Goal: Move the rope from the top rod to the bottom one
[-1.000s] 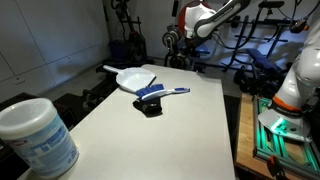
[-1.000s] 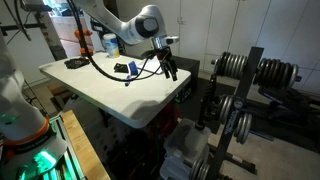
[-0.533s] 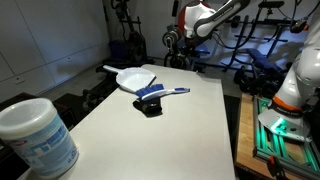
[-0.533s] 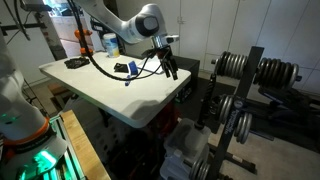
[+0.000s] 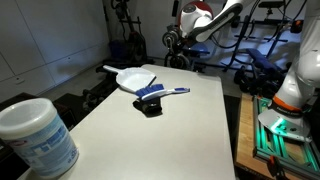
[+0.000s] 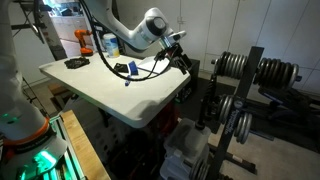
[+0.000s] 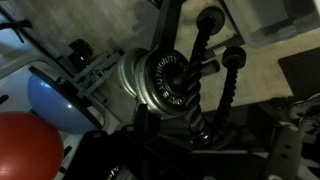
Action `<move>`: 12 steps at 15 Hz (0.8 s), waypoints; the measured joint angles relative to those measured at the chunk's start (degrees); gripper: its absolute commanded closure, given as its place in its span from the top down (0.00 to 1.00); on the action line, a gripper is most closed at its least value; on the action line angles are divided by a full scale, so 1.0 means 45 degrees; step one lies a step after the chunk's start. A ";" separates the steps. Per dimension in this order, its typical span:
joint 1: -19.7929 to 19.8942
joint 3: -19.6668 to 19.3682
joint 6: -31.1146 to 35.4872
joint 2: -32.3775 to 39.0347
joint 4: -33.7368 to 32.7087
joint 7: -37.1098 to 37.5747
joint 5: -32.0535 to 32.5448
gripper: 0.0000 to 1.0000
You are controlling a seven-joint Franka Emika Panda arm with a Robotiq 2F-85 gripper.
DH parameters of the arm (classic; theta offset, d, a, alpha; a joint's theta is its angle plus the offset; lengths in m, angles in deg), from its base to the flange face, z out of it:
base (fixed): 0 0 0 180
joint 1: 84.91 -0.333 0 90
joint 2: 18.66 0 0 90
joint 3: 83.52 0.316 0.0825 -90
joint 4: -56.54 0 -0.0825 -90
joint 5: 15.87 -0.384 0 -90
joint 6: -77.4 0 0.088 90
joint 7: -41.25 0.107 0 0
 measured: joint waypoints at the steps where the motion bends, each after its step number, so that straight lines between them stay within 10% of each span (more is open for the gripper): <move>1: -0.0021 -0.0133 0.0237 0.0294 -0.0271 0.0518 0.0331 1.00; 12: -0.0058 -0.1092 0.1867 0.2973 -0.3141 0.4326 0.2190 1.00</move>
